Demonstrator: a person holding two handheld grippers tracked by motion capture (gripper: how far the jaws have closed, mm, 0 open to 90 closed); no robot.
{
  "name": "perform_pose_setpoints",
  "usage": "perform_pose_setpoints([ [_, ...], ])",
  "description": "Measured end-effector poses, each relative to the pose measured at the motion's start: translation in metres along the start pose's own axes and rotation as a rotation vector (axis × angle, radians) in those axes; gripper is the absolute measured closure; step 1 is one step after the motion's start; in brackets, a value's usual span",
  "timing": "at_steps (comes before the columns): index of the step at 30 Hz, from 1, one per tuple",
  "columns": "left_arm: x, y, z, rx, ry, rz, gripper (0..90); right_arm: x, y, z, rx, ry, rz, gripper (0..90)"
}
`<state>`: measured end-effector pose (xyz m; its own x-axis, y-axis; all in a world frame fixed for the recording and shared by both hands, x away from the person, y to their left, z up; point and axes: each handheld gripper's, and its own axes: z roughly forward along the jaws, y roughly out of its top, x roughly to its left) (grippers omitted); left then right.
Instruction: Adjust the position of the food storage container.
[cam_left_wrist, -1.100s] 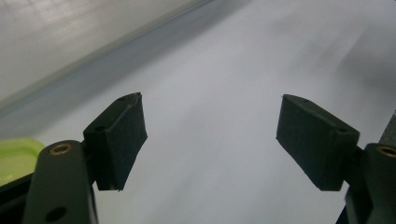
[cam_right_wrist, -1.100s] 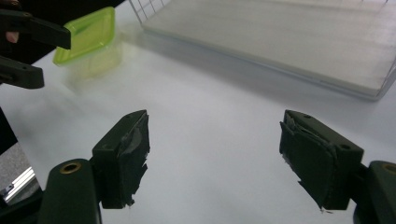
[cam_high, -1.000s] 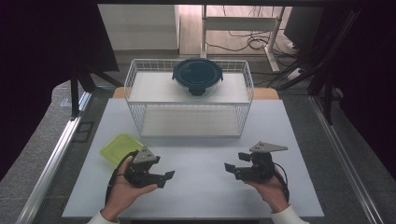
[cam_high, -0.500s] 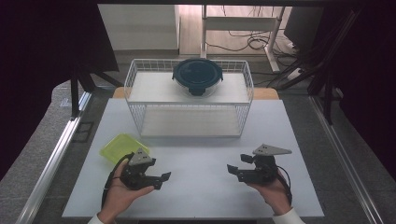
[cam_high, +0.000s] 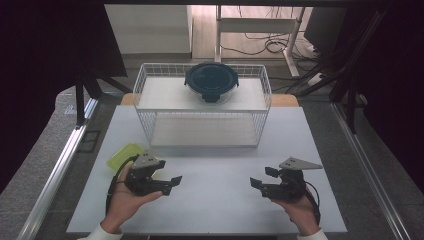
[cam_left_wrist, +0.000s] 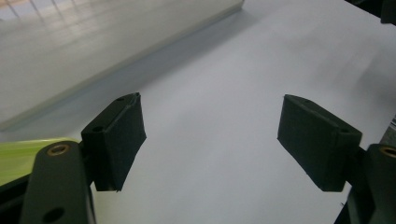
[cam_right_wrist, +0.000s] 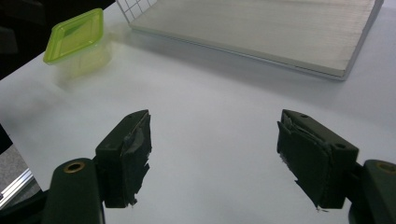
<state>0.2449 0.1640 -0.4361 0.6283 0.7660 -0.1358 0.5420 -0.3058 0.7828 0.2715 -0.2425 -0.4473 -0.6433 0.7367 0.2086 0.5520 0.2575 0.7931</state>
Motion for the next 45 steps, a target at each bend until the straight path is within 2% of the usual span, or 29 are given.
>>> perform_pose_setpoints([
  [5,0.017,0.003,-0.012,-0.003,0.037,-0.018,22.7,-0.002,-0.001,0.005,0.019,0.013,0.004,26.1],
  [8,0.033,0.005,-0.02,-0.003,0.071,-0.043,23.2,-0.004,-0.001,0.008,0.03,0.017,0.012,26.1],
  [13,0.06,0.005,-0.033,0.001,0.128,-0.05,25.3,0.0,0.001,0.009,0.027,0.025,0.0,26.2],
  [15,0.072,0.005,-0.036,0.009,0.143,-0.054,25.6,0.001,0.001,0.008,0.026,0.026,-0.006,26.2],
  [20,0.098,0.002,-0.036,0.045,0.169,-0.096,28.7,0.003,0.001,0.007,0.025,0.025,-0.005,26.3],
  [22,0.109,0.0,-0.035,0.063,0.184,-0.11,31.9,0.003,-0.001,0.006,0.032,0.024,-0.005,26.3],
  [25,0.128,-0.004,-0.033,0.088,0.237,-0.134,38.2,0.002,-0.002,0.005,0.034,0.018,0.0,26.3],
  [27,0.139,-0.006,-0.032,0.107,0.25,-0.156,48.3,0.001,-0.003,0.004,0.03,0.012,0.006,26.3],
  [31,0.164,-0.01,-0.027,0.167,0.27,-0.171,69.9,0.001,-0.003,0.003,0.027,0.004,0.014,26.3],
  [34,0.178,-0.013,-0.024,0.203,0.308,-0.169,82.9,0.002,-0.003,0.006,0.034,0.003,0.015,26.3],
  [36,0.186,-0.015,-0.022,0.21,0.302,-0.183,89.0,0.003,-0.003,0.008,0.042,0.0,0.005,26.2],
  [38,0.192,-0.017,-0.019,0.248,0.327,-0.173,90.0,0.003,-0.003,0.008,0.041,-0.004,0.001,26.3],
  [42,0.204,-0.025,-0.012,0.32,0.361,-0.182,90.0,0.004,-0.004,0.009,0.043,-0.005,0.001,26.3],
  [45,0.21,-0.033,-0.01,0.355,0.356,-0.191,90.0,0.003,-0.005,0.01,0.048,-0.007,0.005,26.3],
])
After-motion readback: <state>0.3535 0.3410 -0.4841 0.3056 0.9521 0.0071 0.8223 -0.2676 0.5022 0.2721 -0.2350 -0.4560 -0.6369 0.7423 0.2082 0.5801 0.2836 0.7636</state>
